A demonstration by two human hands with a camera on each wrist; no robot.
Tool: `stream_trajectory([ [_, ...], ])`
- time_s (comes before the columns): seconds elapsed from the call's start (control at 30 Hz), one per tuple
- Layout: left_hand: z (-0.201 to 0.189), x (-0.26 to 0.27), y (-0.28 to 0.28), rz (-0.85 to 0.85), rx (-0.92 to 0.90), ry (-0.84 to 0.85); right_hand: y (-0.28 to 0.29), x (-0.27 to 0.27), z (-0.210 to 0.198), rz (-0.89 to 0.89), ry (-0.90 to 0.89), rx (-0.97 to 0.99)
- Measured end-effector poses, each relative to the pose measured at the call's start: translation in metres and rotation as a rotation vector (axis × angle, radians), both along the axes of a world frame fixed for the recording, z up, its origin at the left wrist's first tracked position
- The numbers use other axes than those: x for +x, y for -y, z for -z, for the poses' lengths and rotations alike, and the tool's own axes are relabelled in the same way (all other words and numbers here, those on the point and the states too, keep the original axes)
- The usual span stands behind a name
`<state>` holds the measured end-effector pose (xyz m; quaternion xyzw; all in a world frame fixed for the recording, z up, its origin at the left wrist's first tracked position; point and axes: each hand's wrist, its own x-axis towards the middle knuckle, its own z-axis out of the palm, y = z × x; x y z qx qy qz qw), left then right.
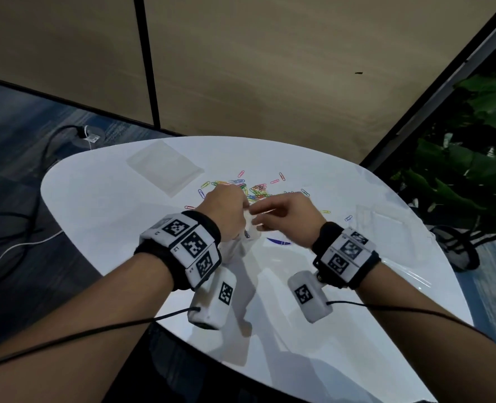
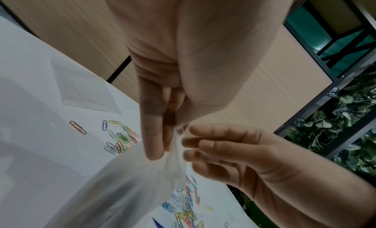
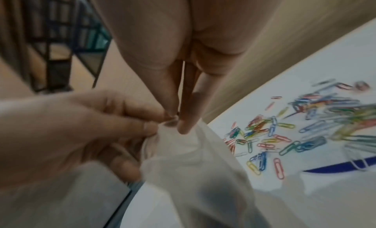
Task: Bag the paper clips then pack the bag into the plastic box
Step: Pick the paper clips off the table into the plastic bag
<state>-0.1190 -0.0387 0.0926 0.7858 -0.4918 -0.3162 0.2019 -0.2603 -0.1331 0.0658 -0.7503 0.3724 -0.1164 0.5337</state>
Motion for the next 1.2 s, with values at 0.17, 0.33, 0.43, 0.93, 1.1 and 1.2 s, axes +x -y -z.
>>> stream_trajectory([
  [0.17,0.003,0.003,-0.003,-0.020,-0.003,-0.023,0.086,-0.034,0.044,0.264,-0.426,-0.218],
  [0.33,0.008,0.011,0.000,-0.054,-0.013,-0.054,0.145,-0.080,0.115,0.320,-1.144,-0.322],
  [0.43,0.011,0.013,0.003,-0.022,-0.005,-0.037,0.149,-0.072,0.127,0.124,-1.309,-0.457],
  [0.93,0.006,0.010,0.002,0.045,0.023,0.013,0.132,0.011,0.110,-0.295,-1.024,-0.795],
  [1.1,0.003,0.007,-0.003,0.050,0.030,0.022,0.105,-0.003,0.112,-0.197,-0.957,-0.768],
  [1.2,0.003,0.008,-0.006,0.045,0.031,0.034,0.103,-0.007,0.105,-0.081,-0.903,-0.756],
])
